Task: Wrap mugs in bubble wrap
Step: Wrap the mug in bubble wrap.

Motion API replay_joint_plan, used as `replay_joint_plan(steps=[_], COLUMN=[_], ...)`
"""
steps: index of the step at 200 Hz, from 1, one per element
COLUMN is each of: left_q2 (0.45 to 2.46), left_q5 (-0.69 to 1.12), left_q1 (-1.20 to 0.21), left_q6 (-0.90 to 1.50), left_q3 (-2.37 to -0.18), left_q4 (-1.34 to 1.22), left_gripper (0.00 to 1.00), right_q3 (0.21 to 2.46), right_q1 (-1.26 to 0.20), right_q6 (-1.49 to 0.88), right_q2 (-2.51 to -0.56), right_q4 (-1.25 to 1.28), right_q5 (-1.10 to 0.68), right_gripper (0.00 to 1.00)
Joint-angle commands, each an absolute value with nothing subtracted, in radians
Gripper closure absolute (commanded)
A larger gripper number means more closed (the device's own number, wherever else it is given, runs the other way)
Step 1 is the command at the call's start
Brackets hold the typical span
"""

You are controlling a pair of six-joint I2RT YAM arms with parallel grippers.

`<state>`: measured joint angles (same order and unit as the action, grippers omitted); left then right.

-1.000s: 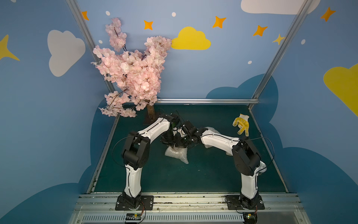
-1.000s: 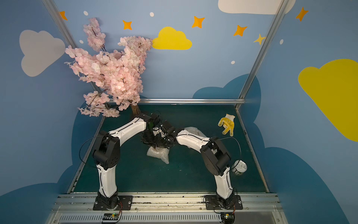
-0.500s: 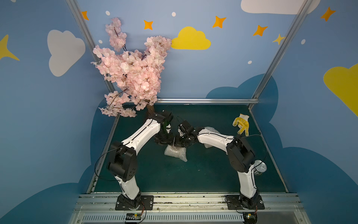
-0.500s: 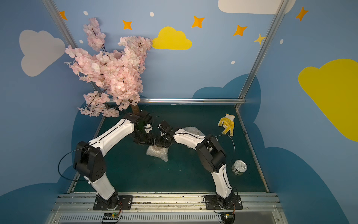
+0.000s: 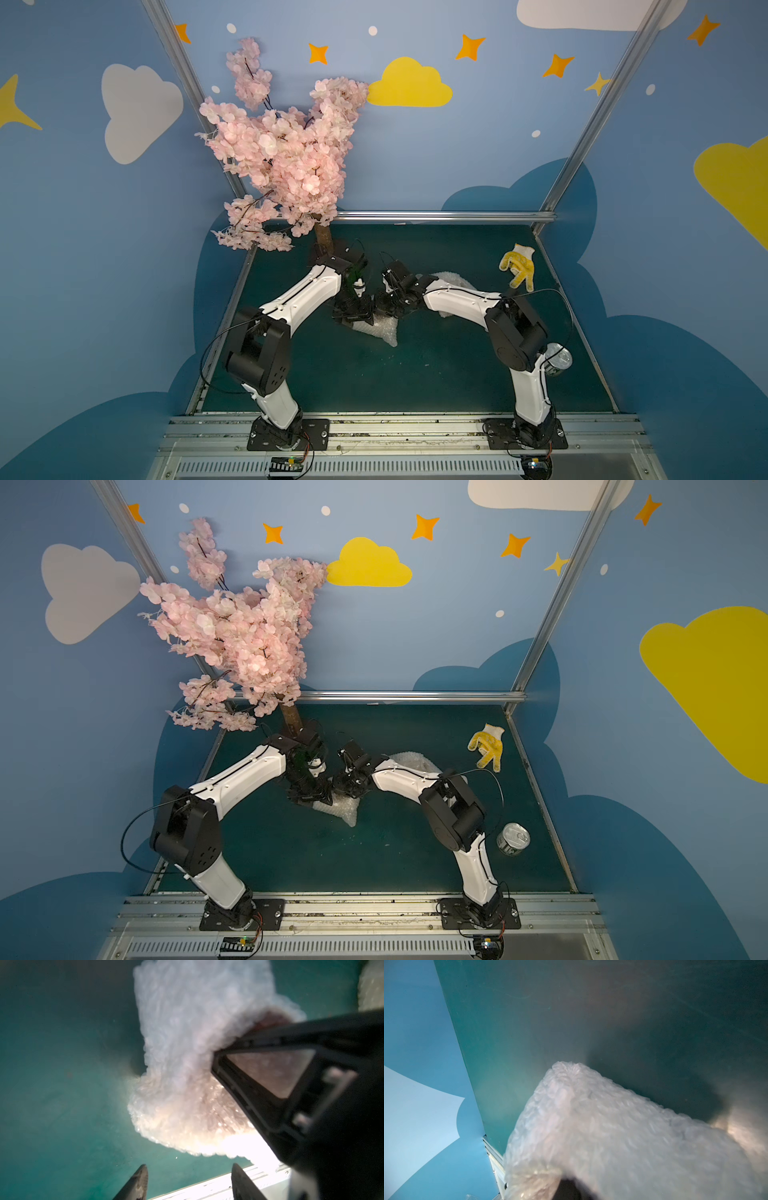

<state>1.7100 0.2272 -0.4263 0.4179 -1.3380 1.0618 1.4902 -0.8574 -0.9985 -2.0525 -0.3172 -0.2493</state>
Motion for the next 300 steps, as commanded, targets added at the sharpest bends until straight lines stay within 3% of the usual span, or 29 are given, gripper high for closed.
replay_joint_plan(steps=[1, 143, 219, 300], left_q2=[1.73, 1.549, 1.626, 1.744], left_q5=[0.278, 0.394, 0.422, 0.323], left_q1=[-0.421, -0.324, -0.315, -0.369], left_q6=[0.486, 0.719, 0.734, 0.737], left_q3=[-1.336, -1.103, -1.108, -1.174], left_q4=[0.978, 0.666, 0.657, 0.737], left_gripper=[0.36, 0.36, 0.39, 0.43], right_q3=[1.462, 1.442, 1.447, 1.481], right_q1=[-0.859, -0.863, -0.865, -0.88], right_q6=[-1.03, -1.112, -1.117, -1.119], right_q2=[-2.06, -2.058, -2.054, -2.064], right_q4=[-0.32, -0.264, -0.269, -0.285], right_q5=[-0.193, -0.188, -0.17, -0.168], right_gripper=[1.0, 1.0, 1.0, 1.0])
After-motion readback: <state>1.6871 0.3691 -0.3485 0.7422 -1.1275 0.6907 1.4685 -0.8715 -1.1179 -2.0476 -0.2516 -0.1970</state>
